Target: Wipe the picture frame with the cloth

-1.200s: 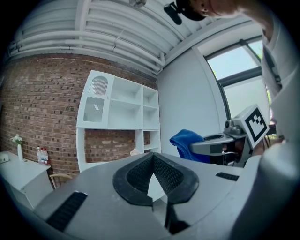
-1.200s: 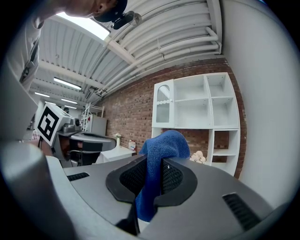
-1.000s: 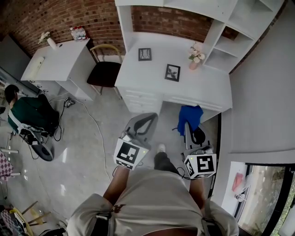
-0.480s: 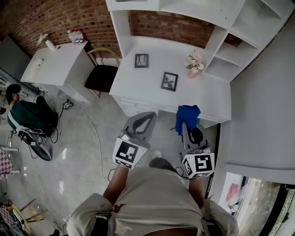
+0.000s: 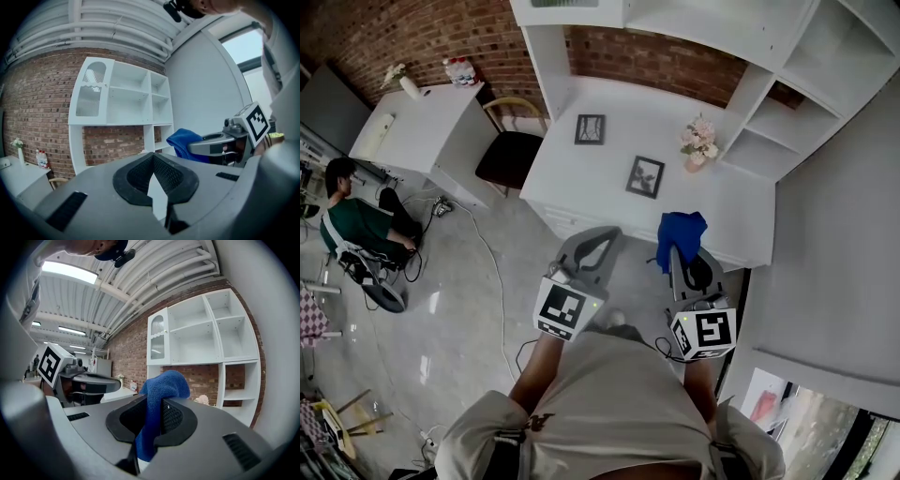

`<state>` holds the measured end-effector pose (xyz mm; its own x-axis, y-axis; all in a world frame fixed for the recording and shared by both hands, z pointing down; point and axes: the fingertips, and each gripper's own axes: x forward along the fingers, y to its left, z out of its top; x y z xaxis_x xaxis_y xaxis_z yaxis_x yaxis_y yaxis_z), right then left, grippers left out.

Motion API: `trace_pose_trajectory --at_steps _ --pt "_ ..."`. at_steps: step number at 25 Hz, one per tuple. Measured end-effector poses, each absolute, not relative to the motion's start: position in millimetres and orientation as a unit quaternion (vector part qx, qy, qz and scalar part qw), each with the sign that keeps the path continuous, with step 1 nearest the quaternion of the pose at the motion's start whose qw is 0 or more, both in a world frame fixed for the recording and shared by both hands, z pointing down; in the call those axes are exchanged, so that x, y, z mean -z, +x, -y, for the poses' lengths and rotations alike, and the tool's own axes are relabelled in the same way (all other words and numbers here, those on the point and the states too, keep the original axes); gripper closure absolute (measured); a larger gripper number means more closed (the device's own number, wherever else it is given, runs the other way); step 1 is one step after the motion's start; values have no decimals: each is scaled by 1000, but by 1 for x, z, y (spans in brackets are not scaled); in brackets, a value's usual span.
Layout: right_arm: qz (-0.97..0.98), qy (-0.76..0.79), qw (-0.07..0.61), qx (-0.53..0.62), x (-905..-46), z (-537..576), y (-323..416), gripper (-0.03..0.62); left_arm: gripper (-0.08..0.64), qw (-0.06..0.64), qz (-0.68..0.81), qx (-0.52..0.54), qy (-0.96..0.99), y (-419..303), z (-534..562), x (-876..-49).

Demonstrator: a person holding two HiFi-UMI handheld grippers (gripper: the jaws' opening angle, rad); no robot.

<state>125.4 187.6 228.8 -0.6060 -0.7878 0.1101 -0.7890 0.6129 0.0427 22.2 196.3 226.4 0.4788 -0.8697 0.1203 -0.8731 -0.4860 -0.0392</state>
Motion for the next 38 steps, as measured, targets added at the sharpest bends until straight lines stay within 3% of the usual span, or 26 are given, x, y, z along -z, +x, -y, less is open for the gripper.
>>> trace_pose_trajectory --at_steps 38 --pt "890 447 82 -35 -266 -62 93 558 561 37 466 -82 880 -7 -59 -269"
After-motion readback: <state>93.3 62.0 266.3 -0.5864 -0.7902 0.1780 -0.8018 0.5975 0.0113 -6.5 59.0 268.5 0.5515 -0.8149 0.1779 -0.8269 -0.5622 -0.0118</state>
